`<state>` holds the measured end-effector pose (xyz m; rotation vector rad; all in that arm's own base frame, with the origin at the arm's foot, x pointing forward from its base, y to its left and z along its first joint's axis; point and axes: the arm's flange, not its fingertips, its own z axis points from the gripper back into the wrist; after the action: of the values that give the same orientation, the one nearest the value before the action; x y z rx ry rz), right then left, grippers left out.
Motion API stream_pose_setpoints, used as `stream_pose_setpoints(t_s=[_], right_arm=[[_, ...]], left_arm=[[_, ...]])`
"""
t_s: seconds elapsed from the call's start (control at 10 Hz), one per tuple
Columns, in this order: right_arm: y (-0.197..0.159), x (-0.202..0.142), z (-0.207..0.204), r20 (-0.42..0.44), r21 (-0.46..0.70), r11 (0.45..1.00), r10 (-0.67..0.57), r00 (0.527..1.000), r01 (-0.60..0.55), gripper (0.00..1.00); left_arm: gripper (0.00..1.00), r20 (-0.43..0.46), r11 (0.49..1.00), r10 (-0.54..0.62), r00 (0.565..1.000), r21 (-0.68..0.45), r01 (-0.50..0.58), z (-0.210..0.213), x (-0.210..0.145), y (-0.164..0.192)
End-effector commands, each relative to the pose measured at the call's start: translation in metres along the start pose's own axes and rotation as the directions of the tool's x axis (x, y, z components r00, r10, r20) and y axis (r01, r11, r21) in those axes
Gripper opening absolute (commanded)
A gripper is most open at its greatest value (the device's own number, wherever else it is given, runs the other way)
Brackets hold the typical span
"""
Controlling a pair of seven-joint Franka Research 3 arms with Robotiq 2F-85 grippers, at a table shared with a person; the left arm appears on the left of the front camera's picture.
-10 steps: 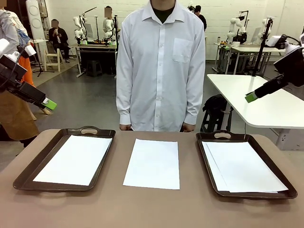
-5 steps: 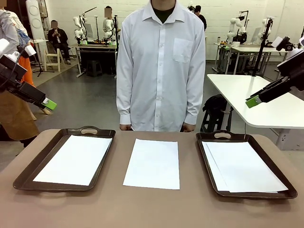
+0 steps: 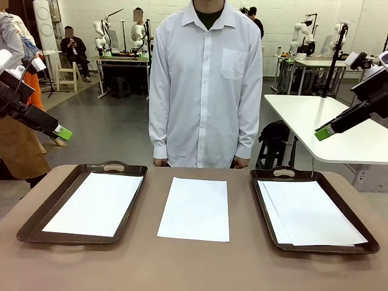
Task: Sort the A4 documents.
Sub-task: Receive the A4 Paper.
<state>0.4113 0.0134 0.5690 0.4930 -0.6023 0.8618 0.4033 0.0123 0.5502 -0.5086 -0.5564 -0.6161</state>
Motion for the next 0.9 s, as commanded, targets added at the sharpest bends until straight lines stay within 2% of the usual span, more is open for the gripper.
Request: stream_pose_setpoints(t_s=[0.0, 0.8], right_arm=[[0.0004, 0.0002, -0.0001, 0.007, 0.008, 1.000, 0.002, 1.000, -0.002, 1.00], [0.0004, 0.0002, -0.0001, 0.007, 0.008, 1.000, 0.002, 1.000, -0.002, 1.00]], left_arm=[[0.83, -0.003, 1.000, -0.020, 1.000, 0.006, 0.020, -0.0002, -0.0017, 0.0005], [0.83, -0.003, 1.000, -0.020, 1.000, 0.006, 0.020, -0.0002, -0.0017, 0.0005]])
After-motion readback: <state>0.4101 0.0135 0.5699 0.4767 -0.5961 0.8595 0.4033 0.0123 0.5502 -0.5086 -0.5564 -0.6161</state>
